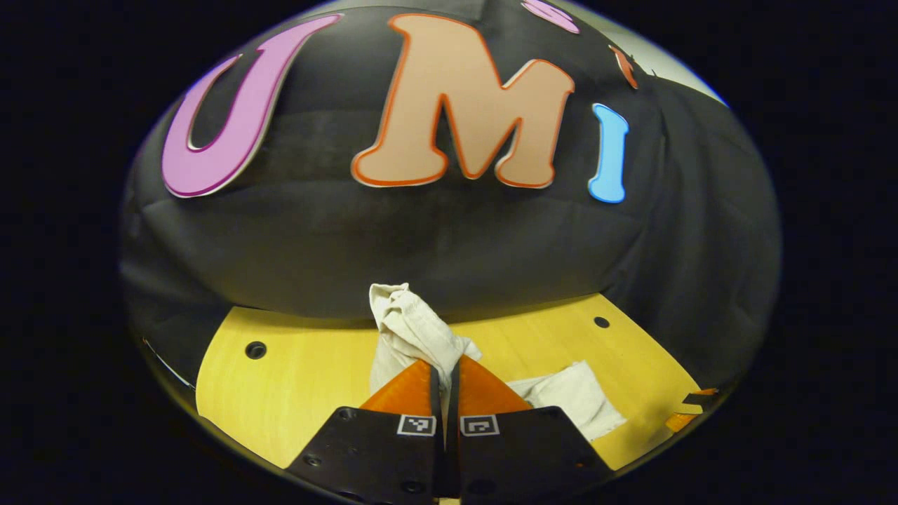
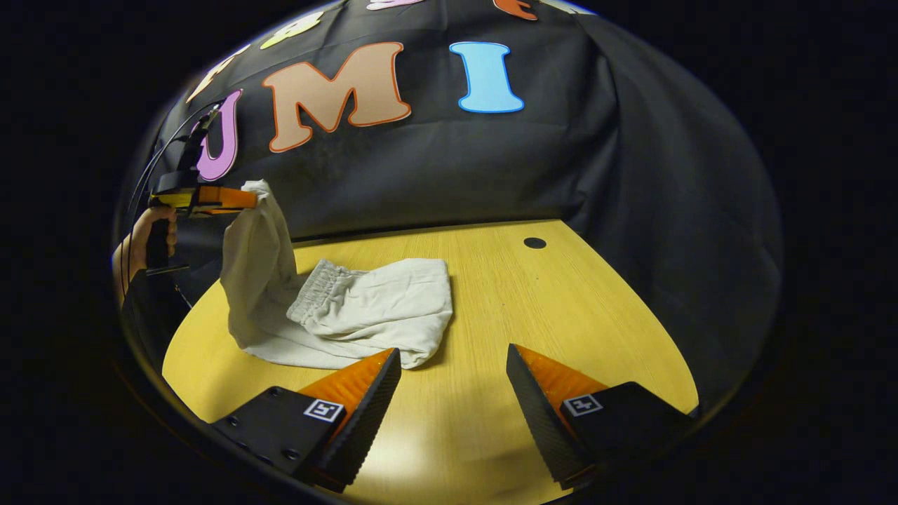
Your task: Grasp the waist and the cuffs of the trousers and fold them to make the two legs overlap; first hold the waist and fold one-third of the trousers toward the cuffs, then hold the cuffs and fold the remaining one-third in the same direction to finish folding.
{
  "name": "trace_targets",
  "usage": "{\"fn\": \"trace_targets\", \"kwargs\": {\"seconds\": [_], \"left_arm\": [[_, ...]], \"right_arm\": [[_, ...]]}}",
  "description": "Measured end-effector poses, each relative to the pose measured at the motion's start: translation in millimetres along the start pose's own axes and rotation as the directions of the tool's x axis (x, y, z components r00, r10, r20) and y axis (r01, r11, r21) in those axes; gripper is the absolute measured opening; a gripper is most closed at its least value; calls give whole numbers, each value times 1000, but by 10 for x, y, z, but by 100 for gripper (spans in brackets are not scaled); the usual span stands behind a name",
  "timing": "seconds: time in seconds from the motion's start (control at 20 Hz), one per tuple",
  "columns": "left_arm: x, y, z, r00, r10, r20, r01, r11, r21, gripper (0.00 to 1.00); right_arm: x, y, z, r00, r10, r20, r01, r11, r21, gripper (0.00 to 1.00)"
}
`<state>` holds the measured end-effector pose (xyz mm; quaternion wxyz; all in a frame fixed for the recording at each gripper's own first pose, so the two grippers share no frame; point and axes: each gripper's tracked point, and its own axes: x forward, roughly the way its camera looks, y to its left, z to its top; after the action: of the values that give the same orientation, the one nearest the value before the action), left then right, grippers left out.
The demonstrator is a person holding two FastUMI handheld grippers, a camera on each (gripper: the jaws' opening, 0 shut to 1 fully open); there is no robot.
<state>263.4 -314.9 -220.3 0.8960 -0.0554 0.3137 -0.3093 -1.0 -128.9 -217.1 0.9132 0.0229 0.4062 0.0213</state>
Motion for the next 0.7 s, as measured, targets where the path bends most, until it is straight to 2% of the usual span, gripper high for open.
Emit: {"fn": "trace_targets", "kwargs": {"seconds": [0.25, 0.45, 0.55, 0.6, 0.7], "left_arm": [[229, -770, -33, 996, -86, -8, 86, 995, 40, 0], [440, -1351, -271, 988, -144, -59, 148, 988, 54, 0], [556, -1546, -437, 983, -159, -91, 165, 985, 54, 0], [610, -1627, -527, 979, -171, -107, 177, 983, 45, 0], [645, -1716, -735, 971, -179, -156, 186, 982, 30, 0]], "right_arm": [[-46, -251, -99, 1000, 0, -14, 0, 1000, 11, 98], [-102, -467, -148, 1000, -12, -23, 12, 1000, 6, 97], [-115, -553, -133, 1000, -15, -20, 15, 1000, 4, 97], [-119, -589, -120, 1000, -15, -18, 15, 1000, 4, 93], [-103, -626, -95, 1000, -12, -17, 12, 1000, 4, 98]]}}
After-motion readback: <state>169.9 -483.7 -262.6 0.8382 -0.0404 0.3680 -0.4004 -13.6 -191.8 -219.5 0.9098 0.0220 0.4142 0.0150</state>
